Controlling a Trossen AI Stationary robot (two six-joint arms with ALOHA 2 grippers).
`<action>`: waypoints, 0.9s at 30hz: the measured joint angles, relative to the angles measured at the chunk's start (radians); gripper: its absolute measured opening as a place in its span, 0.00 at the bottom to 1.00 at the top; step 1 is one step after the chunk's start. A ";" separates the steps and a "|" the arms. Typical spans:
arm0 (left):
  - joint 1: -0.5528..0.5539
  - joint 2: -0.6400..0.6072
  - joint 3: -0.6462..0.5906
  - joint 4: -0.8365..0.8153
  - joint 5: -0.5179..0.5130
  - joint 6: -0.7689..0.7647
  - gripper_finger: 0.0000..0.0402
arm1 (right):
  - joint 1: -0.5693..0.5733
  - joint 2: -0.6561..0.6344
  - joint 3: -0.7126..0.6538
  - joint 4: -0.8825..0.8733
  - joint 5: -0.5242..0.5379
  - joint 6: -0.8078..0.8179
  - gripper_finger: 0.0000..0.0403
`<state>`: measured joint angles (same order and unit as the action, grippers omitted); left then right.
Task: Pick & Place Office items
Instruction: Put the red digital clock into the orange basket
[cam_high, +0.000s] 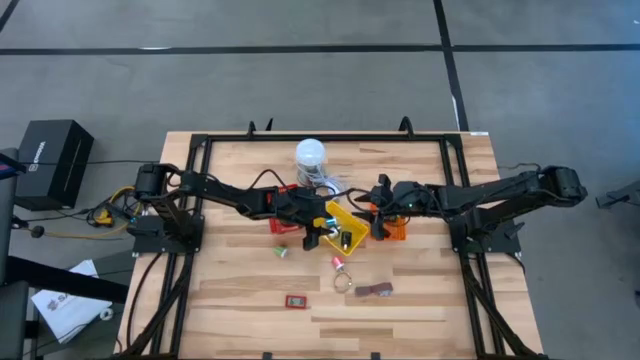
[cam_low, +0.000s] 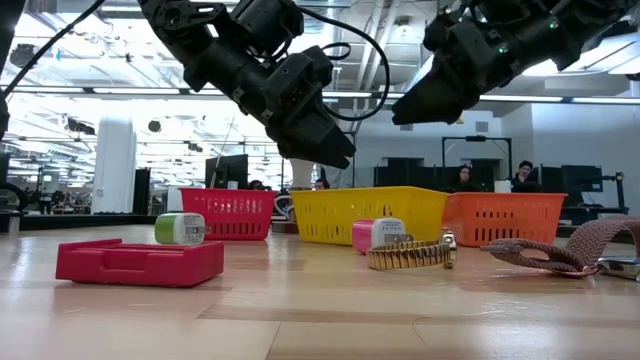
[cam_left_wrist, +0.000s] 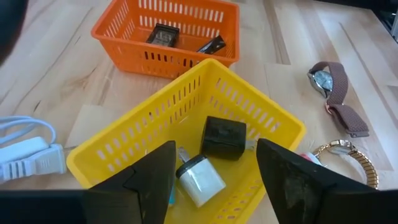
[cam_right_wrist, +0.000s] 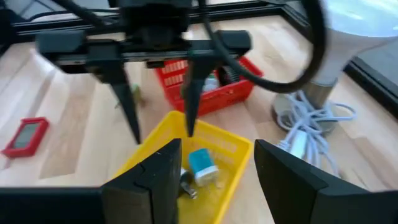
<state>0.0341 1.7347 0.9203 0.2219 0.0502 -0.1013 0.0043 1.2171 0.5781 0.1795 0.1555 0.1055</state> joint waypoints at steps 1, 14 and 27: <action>0.000 0.000 0.000 0.001 0.000 0.000 0.54 | 0.015 0.000 0.000 0.000 0.000 0.000 0.48; -0.105 0.000 0.000 0.003 0.093 -0.006 0.48 | 0.210 0.000 0.000 0.000 -0.001 0.000 0.48; -0.461 -0.001 -0.104 -0.007 -0.086 -0.171 0.61 | 0.251 0.000 0.000 0.007 0.002 0.074 0.48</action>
<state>-0.4265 1.7340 0.8163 0.2149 -0.0359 -0.2725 0.2549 1.2171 0.5781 0.1860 0.1577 0.1790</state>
